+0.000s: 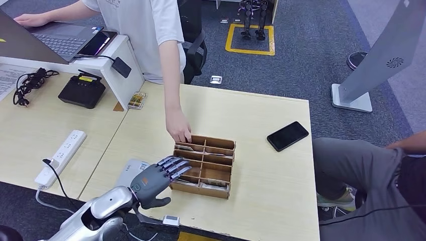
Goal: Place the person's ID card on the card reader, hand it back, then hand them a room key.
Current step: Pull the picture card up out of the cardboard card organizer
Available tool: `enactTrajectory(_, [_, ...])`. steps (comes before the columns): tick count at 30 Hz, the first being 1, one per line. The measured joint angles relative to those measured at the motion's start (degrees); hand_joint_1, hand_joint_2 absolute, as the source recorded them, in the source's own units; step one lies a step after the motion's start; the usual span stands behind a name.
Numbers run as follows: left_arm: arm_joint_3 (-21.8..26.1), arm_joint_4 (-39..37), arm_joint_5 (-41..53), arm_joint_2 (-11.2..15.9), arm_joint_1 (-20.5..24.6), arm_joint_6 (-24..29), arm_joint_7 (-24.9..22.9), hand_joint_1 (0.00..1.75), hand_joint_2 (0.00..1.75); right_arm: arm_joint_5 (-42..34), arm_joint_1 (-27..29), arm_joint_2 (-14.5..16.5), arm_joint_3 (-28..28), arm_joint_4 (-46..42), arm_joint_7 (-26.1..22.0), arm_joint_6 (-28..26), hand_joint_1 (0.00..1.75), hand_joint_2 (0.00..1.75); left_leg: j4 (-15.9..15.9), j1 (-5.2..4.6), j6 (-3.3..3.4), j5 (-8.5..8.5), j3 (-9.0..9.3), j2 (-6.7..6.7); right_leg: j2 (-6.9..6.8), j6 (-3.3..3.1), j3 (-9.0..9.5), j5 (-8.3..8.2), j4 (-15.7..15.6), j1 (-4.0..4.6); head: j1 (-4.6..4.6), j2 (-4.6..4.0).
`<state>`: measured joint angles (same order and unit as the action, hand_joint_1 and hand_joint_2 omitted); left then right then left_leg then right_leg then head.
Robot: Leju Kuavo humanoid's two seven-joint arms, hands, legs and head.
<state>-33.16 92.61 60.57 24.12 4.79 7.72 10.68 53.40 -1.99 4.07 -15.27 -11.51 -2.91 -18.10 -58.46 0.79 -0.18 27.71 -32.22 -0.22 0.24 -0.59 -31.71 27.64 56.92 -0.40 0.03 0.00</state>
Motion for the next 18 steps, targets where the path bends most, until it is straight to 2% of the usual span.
enactTrajectory(18, [0.0,-0.56,0.0,-0.81,-0.7,0.7,-0.41,0.0,1.75,1.01,-0.04,0.35,-0.51,-0.15,0.09,0.01,0.0,1.75,0.0,0.0,0.0,0.0,0.0,0.0,0.0,0.0,0.0,0.0,0.0,0.0,-0.01,0.0])
